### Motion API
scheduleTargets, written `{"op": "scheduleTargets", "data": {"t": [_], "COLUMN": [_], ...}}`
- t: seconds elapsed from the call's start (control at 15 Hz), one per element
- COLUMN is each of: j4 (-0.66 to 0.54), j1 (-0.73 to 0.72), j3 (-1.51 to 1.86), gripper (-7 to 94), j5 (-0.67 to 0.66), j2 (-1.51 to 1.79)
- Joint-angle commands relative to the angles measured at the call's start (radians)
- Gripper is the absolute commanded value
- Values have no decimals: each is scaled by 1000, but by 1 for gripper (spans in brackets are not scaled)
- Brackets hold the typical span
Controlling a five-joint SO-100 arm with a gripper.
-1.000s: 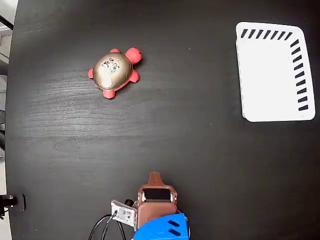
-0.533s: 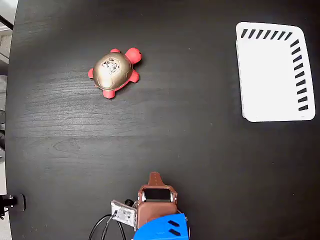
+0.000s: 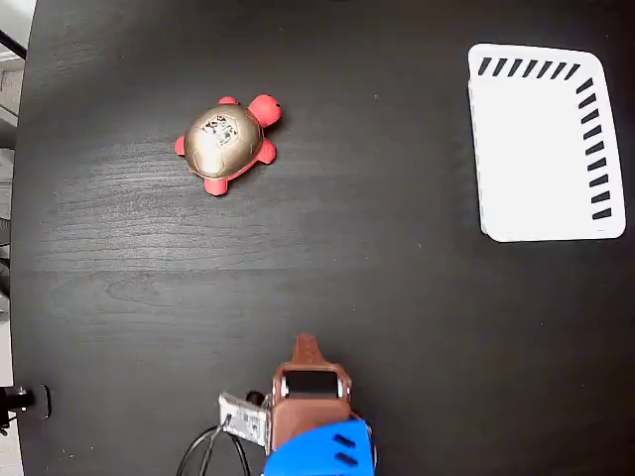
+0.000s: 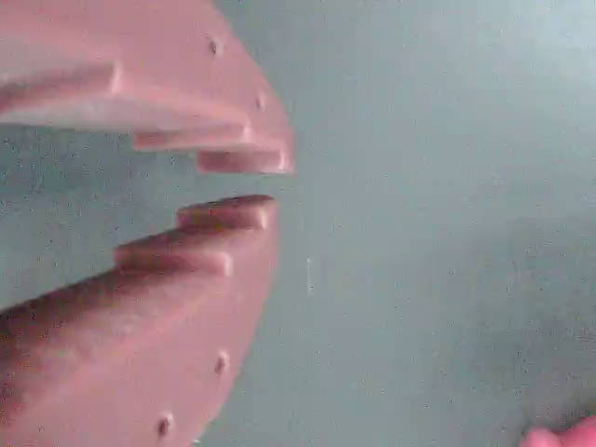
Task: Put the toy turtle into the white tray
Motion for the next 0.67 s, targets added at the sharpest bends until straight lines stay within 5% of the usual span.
{"op": "scheduleTargets", "data": {"t": [0.0,0.33,0.6], "j4": [-170,-336,-199], "j1": [-26,-71,-72], "j3": [-91,-342,-856], "gripper": [0,0,0], "j5": [-20,-66,-117], "j2": [-245,-661,-1072]}}
